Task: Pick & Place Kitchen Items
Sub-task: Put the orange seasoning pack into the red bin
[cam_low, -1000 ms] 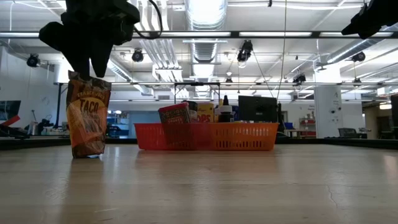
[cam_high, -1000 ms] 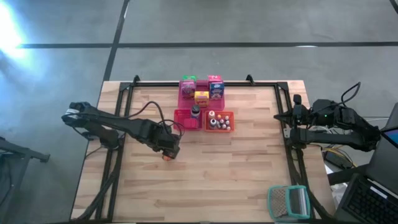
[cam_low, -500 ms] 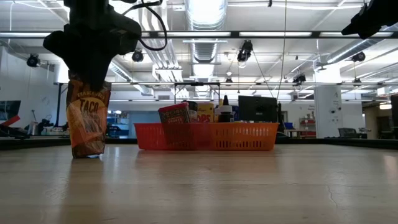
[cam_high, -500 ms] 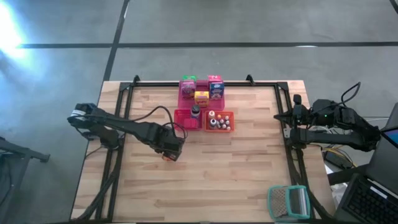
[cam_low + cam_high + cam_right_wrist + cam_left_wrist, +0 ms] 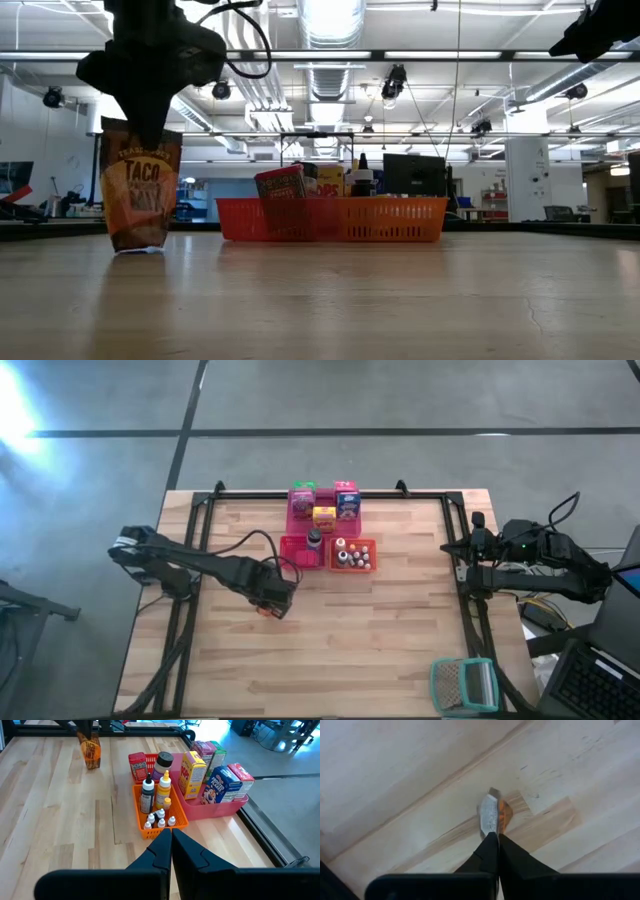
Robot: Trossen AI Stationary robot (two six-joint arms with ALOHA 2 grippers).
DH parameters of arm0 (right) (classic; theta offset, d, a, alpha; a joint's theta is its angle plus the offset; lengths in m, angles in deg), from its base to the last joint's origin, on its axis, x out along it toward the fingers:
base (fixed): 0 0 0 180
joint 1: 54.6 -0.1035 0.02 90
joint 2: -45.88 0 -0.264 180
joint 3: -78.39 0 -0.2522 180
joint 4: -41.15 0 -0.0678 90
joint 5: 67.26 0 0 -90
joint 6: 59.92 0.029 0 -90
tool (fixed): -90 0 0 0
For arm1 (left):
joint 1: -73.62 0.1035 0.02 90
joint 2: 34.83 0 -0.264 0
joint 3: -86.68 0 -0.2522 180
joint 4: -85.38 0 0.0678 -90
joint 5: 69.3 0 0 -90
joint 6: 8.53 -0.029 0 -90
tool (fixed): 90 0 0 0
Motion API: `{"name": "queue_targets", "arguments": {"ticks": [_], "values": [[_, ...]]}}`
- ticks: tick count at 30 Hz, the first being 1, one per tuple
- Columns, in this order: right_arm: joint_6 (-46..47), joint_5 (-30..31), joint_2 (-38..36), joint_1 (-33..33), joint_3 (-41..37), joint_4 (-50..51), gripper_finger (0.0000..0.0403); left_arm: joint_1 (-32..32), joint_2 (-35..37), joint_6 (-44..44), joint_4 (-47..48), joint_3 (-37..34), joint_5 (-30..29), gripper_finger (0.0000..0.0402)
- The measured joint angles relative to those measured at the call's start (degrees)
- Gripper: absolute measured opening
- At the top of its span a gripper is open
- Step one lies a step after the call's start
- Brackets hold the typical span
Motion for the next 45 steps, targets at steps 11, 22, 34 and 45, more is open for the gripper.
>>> {"name": "queue_targets", "arguments": {"ticks": [11,22,34,45], "values": [[0.0,0.0,0.0,0.0,0.0,0.0,0.0008,1.4,6.5,-4.5,4.5,1.3,-7.4,0.0002],[0.0,0.0,0.0,0.0,0.0,0.0,0.0008,10.9,12.7,-23.7,2.6,5.8,-24.8,0.0001],[0.0,0.0,0.0,0.0,0.0,0.0,0.0008,25.6,12.2,-45.8,-10.2,5.8,-18.4,0.0000],[0.0,0.0,0.0,0.0,0.0,0.0,0.0008,27.4,7.8,-53.1,-10.8,5.6,-14.5,0.0000]]}}
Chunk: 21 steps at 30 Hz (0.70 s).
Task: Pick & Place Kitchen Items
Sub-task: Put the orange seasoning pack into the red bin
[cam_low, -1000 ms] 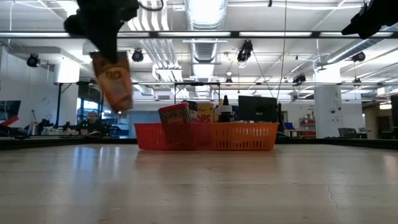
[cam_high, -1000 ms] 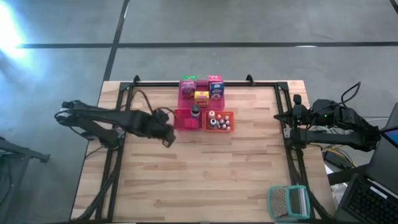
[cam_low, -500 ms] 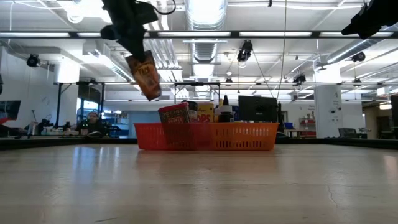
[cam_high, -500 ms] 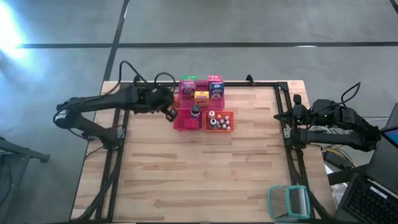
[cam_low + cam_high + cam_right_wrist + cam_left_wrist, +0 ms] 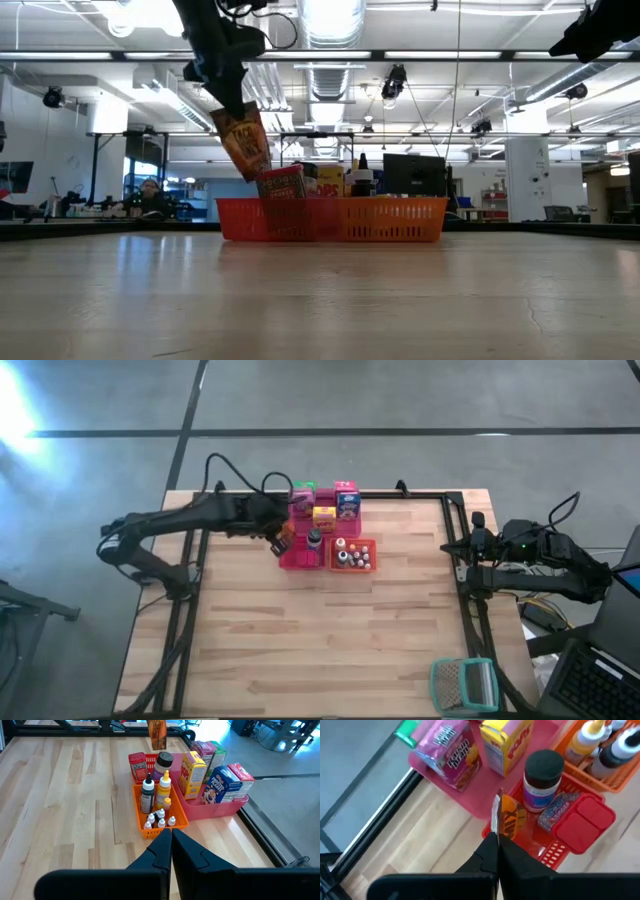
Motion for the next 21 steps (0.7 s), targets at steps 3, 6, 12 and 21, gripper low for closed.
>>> {"name": "queue_targets", "arguments": {"ticks": [3,6,12,21], "values": [[0.0,0.0,0.0,0.0,0.0,0.0,0.0008,0.1,-1.6,-0.8,-0.1,0.0,1.2,0.0000],[0.0,0.0,0.0,0.0,0.0,0.0,0.0008,0.1,-3.2,-0.9,-0.2,0.0,2.6,0.0000],[0.0,0.0,0.0,0.0,0.0,0.0,0.0008,0.2,-6.7,-2.3,-0.2,0.0,3.6,0.0000],[0.0,0.0,0.0,0.0,0.0,0.0,0.0008,0.3,-11.8,-3.7,-0.8,0.0,6.0,0.0000]]}}
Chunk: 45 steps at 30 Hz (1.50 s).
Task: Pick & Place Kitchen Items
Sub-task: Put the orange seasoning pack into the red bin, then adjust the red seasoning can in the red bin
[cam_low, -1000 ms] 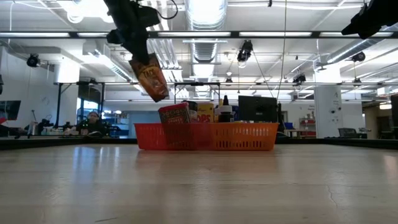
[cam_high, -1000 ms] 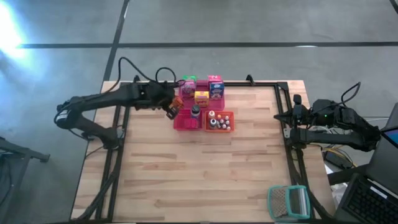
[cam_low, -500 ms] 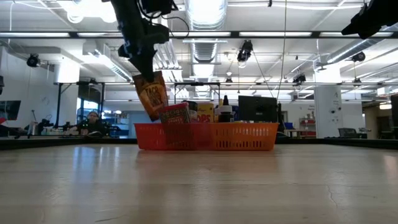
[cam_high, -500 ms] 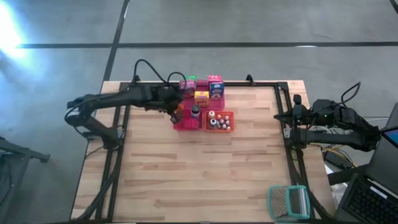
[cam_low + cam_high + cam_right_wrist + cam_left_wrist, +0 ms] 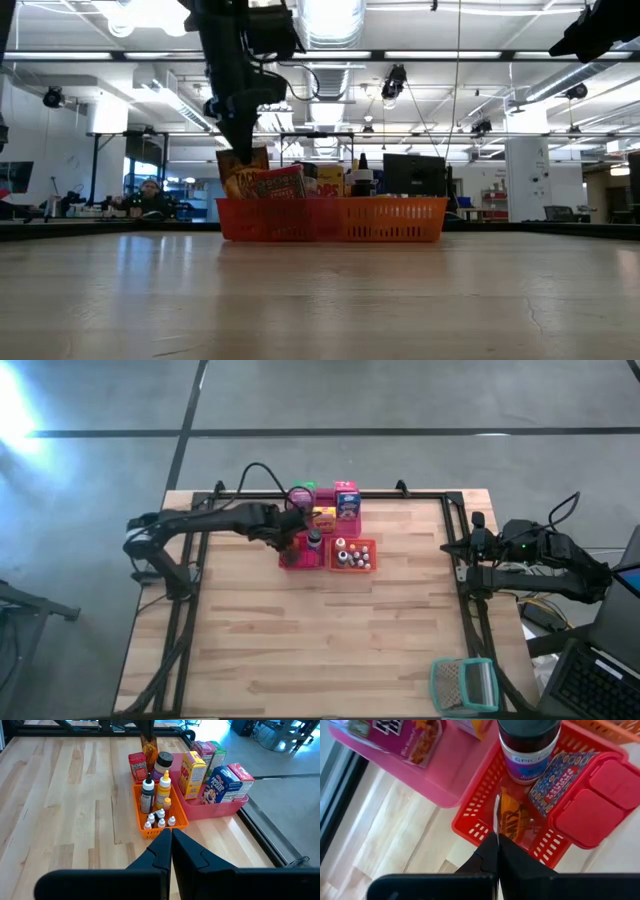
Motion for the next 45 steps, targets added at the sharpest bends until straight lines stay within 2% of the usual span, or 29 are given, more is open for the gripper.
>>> {"name": "queue_targets", "arguments": {"ticks": [6,9,19,24,32,45], "values": [[0.0,0.0,0.0,0.0,0.0,0.0,0.0008,0.1,-2.8,-1.7,-1.4,0.0,0.8,0.0002],[0.0,0.0,0.0,0.0,0.0,0.0,0.0008,0.1,-3.9,-2.3,-2.9,0.0,0.8,0.0016],[0.0,0.0,0.0,0.0,0.0,0.0,0.0008,0.1,-2.3,-3.5,-3.8,0.0,0.8,0.0125],[0.0,0.0,0.0,0.0,0.0,0.0,0.0008,0.1,0.7,-3.5,-3.6,0.0,0.8,0.0158],[0.0,0.0,0.0,0.0,0.0,0.0,0.0008,0.1,5.9,-0.9,-2.9,0.0,0.8,0.0165],[0.0,0.0,0.0,0.0,0.0,0.0,0.0008,-0.1,18.1,5.8,-2.3,0.1,0.7,0.0165]]}}
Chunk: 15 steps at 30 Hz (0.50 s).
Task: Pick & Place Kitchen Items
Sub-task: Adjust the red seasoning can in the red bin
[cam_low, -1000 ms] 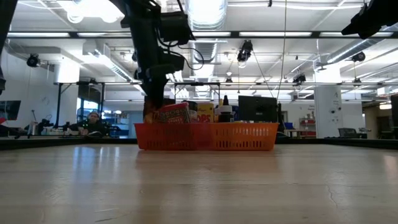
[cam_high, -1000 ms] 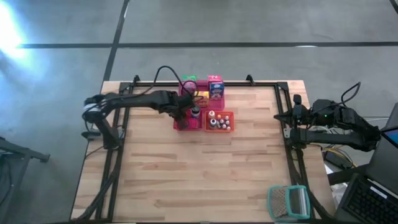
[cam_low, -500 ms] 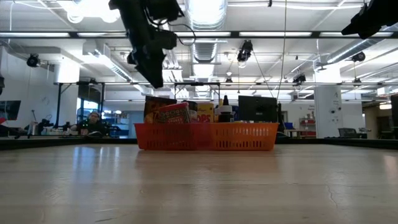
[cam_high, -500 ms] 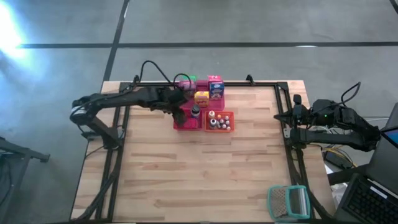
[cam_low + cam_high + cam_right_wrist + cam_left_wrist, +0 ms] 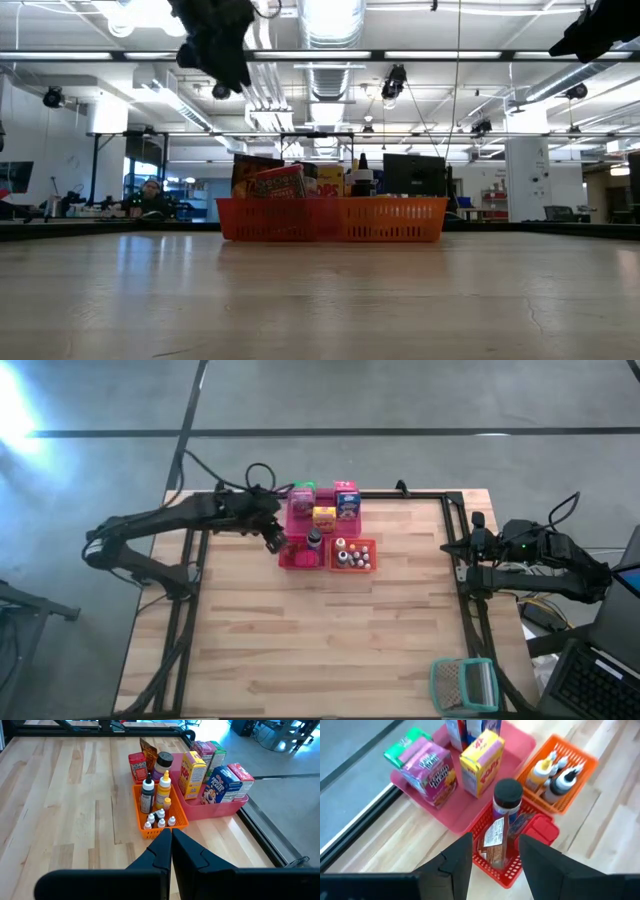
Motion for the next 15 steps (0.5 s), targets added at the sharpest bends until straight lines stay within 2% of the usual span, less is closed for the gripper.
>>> {"name": "queue_targets", "arguments": {"ticks": [15], "values": [[0.0,0.0,0.0,0.0,0.0,0.0,0.0008,0.0,8.3,1.3,0.0,0.0,0.0,0.0165]]}}
